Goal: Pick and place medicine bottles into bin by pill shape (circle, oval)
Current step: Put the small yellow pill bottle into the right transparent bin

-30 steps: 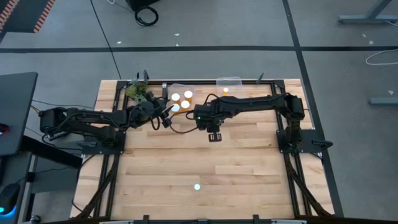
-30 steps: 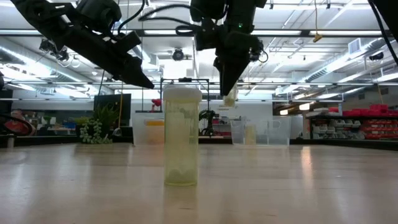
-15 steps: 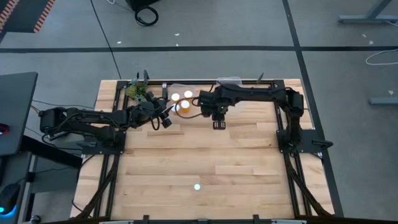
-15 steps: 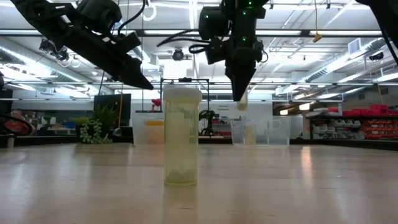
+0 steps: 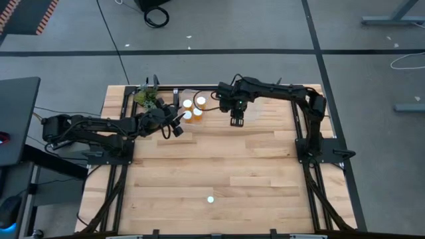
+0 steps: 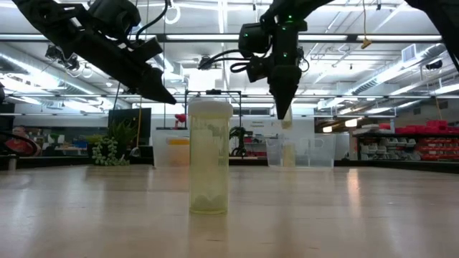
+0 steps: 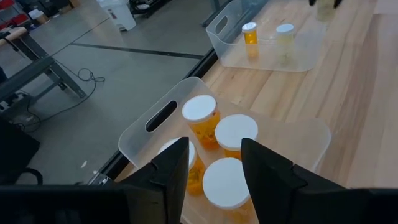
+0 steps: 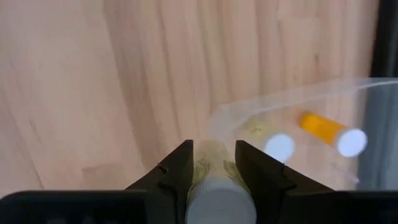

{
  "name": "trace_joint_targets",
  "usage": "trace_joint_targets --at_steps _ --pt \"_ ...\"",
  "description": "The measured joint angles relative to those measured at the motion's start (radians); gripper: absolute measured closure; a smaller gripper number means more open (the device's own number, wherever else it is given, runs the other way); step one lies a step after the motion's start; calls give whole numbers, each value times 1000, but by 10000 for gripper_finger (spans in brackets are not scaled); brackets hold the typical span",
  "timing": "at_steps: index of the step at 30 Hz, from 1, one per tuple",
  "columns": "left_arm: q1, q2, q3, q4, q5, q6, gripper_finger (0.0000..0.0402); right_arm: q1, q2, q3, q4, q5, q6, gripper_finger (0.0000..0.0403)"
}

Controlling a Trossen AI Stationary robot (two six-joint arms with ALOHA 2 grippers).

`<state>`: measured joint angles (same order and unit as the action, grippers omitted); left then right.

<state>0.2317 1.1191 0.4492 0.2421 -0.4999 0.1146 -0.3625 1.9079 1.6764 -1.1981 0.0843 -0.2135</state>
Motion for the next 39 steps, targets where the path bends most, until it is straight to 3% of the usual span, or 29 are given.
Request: trace_joint_targets --at_steps 22,39 --pt "0 0 0 -8 0 -6 247 -215 -59 -9 35 -14 -45 279" --pt "0 0 0 -8 0 -8 247 -344 -58 -291 302 -100 -53 279"
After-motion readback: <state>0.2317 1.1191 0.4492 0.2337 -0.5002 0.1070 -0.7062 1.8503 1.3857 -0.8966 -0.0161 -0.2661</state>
